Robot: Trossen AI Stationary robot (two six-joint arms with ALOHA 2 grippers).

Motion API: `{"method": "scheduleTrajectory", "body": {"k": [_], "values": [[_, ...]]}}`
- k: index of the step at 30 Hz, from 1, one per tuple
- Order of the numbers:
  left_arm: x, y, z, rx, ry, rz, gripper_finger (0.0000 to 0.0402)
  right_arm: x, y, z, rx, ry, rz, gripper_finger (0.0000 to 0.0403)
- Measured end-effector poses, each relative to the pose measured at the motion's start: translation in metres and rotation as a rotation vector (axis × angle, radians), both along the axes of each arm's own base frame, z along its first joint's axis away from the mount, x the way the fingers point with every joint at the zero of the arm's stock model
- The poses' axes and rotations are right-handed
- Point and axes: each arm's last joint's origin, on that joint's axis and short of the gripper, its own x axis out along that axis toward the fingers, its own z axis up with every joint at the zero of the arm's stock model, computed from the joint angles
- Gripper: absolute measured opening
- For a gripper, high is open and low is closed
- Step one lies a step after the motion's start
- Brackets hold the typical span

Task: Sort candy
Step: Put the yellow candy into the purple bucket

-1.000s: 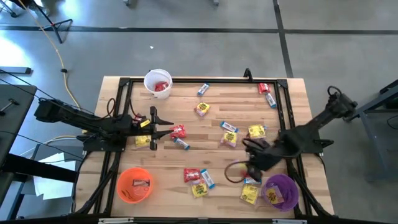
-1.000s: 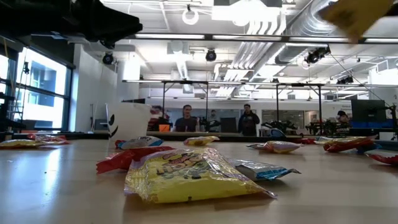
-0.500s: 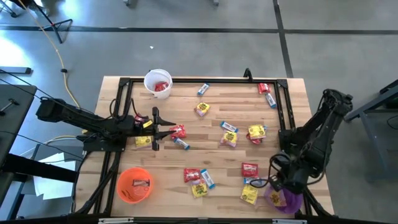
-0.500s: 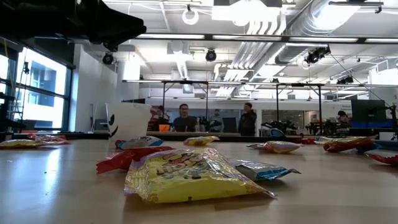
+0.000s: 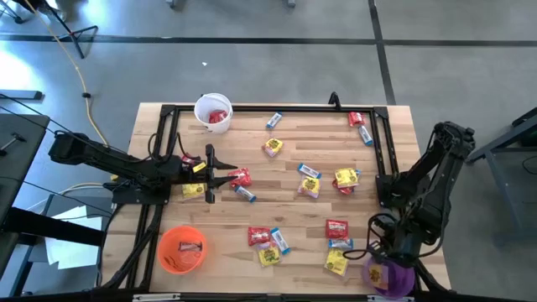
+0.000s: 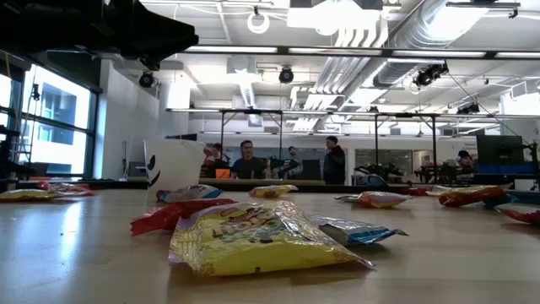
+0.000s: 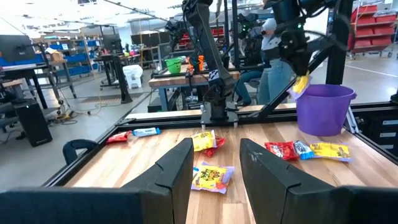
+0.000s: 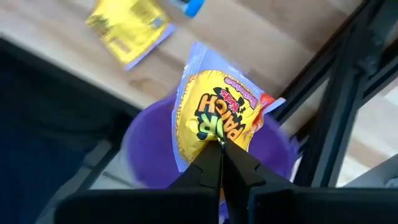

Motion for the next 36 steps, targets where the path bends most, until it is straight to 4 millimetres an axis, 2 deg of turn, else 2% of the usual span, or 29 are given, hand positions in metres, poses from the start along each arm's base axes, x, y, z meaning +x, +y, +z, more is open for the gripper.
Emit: {"method": "scheduleTrajectory", "body": {"k": [7, 12, 16, 20, 26, 30, 36], "values": [[0.0, 0.0, 0.0, 0.0, 0.001, 0.0, 0.012, 0.002, 0.006, 0.043, -0.065, -0.055, 0.001, 0.0], [0.0, 0.0, 0.0, 0.002, 0.002, 0.0, 0.012, 0.005, 0.029, 0.055, -0.057, -0.015, -0.018, 0.0], [0.0, 0.0, 0.0, 0.017, 0.003, 0.001, 0.012, 0.006, 0.052, 0.042, -0.037, 0.087, -0.046, 0.0], [0.0, 0.0, 0.0, 0.017, 0.004, 0.001, 0.012, 0.01, 0.071, 0.025, -0.046, 0.141, -0.003, 0.0], [0.0, 0.0, 0.0, 0.009, 0.004, 0.0, 0.012, 0.019, 0.088, 0.003, -0.068, 0.201, 0.087, 0.0], [0.0, 0.0, -0.001, 0.003, 0.009, 0.0, 0.0119, 0.024, 0.086, -0.011, -0.097, 0.2, 0.17, 0.0], [0.0, 0.0, -0.001, 0.01, 0.009, 0.0, 0.0119, 0.036, 0.064, -0.044, -0.187, 0.229, 0.333, 0.0]]}}
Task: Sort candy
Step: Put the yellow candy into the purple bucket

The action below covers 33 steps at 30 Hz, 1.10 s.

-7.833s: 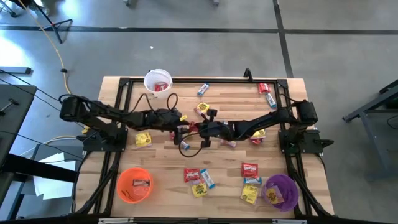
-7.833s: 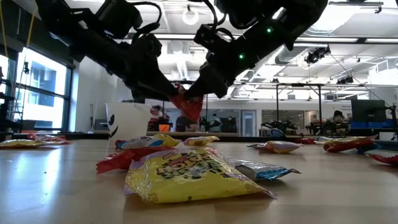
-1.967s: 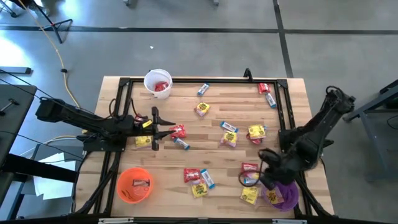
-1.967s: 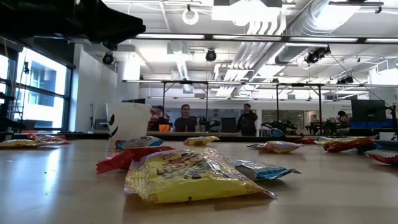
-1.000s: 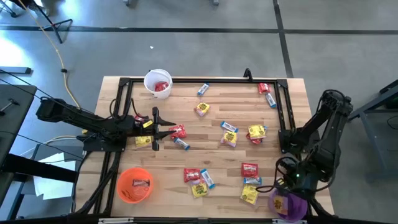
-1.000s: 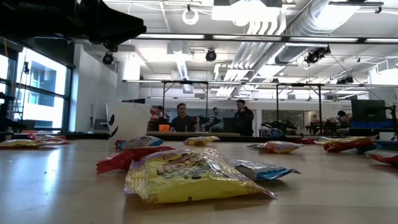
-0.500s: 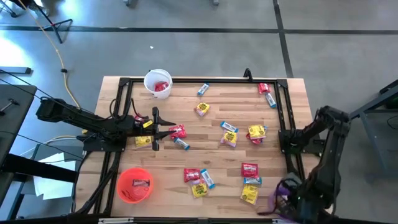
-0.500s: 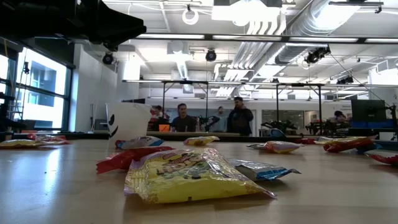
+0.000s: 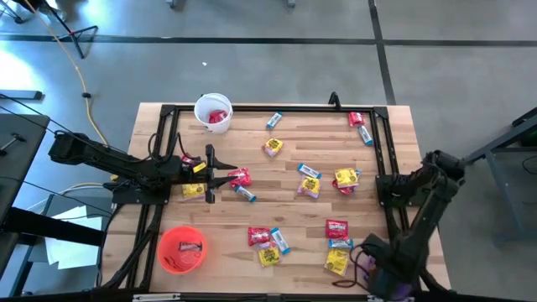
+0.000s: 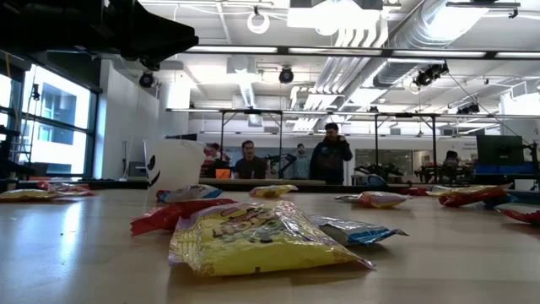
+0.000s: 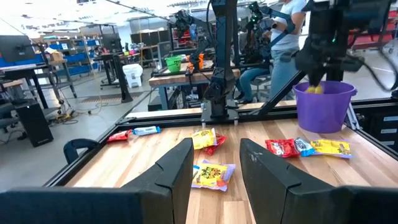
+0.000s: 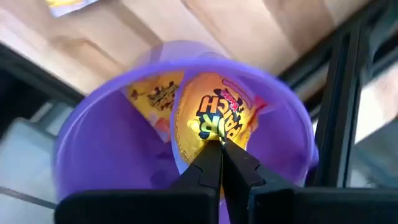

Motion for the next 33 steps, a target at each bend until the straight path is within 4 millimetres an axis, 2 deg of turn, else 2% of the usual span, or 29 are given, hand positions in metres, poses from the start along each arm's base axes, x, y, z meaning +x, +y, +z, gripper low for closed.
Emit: {"method": "scheduleTrajectory", "body": {"k": [4, 8, 16, 22, 27, 30, 33], "values": [[0.0, 0.0, 0.0, 0.0, 0.0, 0.0, 0.012, 0.009, -0.014, -0.014, -0.023, 0.006, 0.093, 0.0], [0.0, 0.0, 0.0, -0.001, 0.0, 0.0, 0.0119, 0.014, -0.02, -0.018, -0.031, -0.009, 0.153, 0.0], [0.0, 0.0, 0.0, -0.001, 0.001, 0.0, 0.0119, 0.013, -0.02, -0.018, -0.004, 0.038, 0.113, 0.0003], [0.0, 0.0, 0.001, 0.003, -0.007, 0.0, 0.012, 0.016, -0.026, -0.017, -0.007, 0.103, 0.064, 0.0057], [0.001, 0.0, -0.001, 0.009, -0.001, 0.003, 0.0119, 0.025, -0.033, -0.016, 0.063, 0.156, 0.073, 0.0095], [0.005, 0.0, -0.005, 0.012, 0.018, 0.004, 0.0115, 0.029, -0.036, -0.008, 0.094, 0.191, 0.067, 0.0088], [0.01, -0.001, -0.01, 0.014, 0.024, 0.004, 0.0102, 0.033, -0.041, 0.014, 0.076, 0.211, 0.07, 0.0054]]}}
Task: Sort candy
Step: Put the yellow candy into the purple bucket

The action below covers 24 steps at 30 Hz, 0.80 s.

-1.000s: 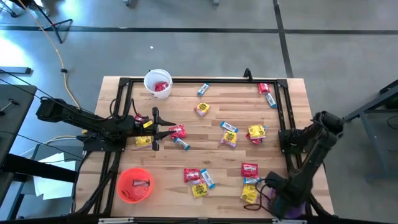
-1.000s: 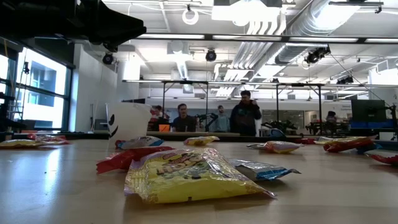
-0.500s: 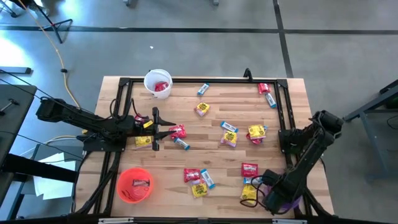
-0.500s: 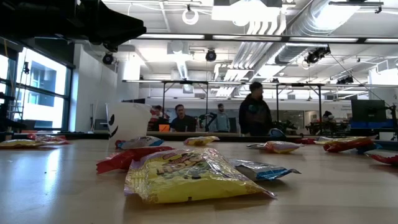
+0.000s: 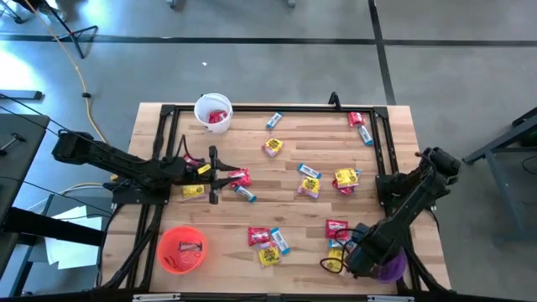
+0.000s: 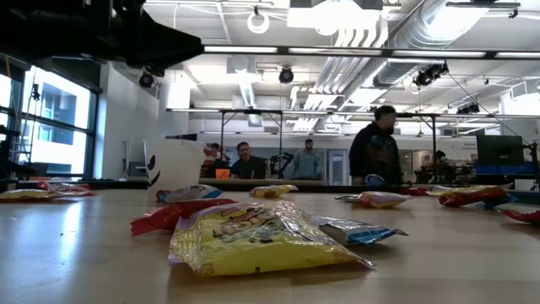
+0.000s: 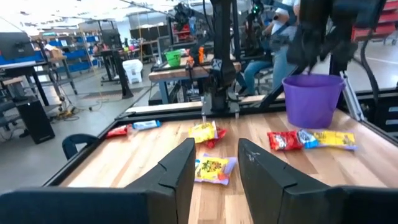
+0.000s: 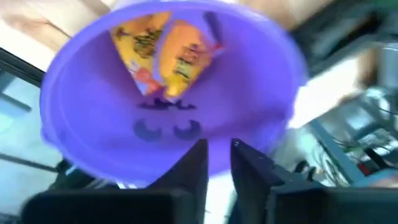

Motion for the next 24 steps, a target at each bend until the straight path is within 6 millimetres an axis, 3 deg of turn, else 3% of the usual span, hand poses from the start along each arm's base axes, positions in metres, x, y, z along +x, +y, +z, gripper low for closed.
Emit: {"method": "scheduleTrajectory", "body": {"k": [3, 6, 11, 19, 24], "values": [[0.005, -0.001, -0.005, 0.017, 0.001, 0.0, 0.0084, 0.007, -0.006, 0.028, -0.016, -0.088, 0.011, 0.0011], [0.01, -0.001, -0.009, 0.03, -0.006, 0.001, 0.0068, 0.015, -0.021, 0.05, -0.09, -0.317, 0.034, 0.0011], [0.015, -0.002, -0.015, 0.055, -0.009, 0.001, 0.0042, 0.03, -0.067, 0.053, -0.211, -0.453, 0.119, 0.0002], [0.019, -0.003, -0.022, 0.055, 0.018, -0.001, 0.0019, 0.054, -0.159, 0.007, -0.32, -0.295, 0.14, 0.002], [0.018, -0.003, -0.022, 0.043, 0.016, -0.001, 0.0019, 0.058, -0.206, -0.035, -0.281, -0.283, 0.081, 0.0066]]}}
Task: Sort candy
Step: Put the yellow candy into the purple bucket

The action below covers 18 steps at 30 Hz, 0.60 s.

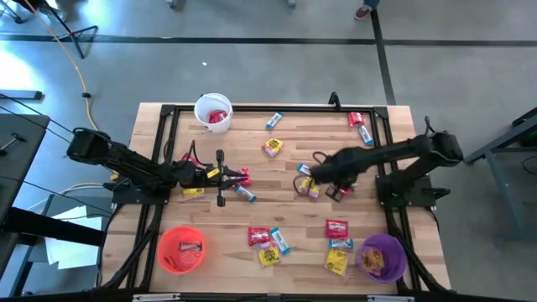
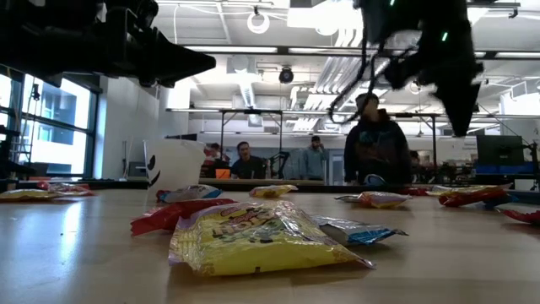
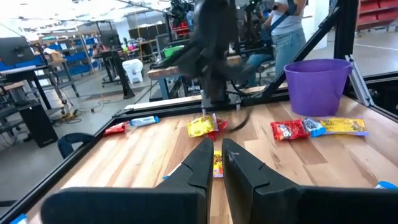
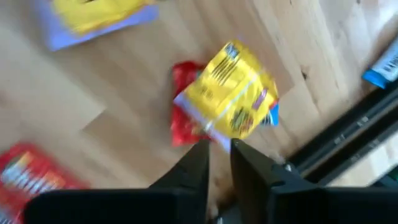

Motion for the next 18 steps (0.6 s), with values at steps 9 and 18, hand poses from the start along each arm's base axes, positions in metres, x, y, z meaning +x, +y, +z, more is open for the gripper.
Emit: {"method": "scheduleTrajectory", "body": {"k": [9, 18], "values": [[0.0, 0.0, 0.0, -0.011, 0.001, 0.0, 0.0019, -0.009, -0.051, -0.044, -0.026, -0.055, -0.11, 0.016], [0.0, 0.0, 0.0, -0.05, -0.002, -0.001, 0.0019, -0.015, -0.072, -0.068, -0.026, -0.149, -0.185, 0.0181]]}}
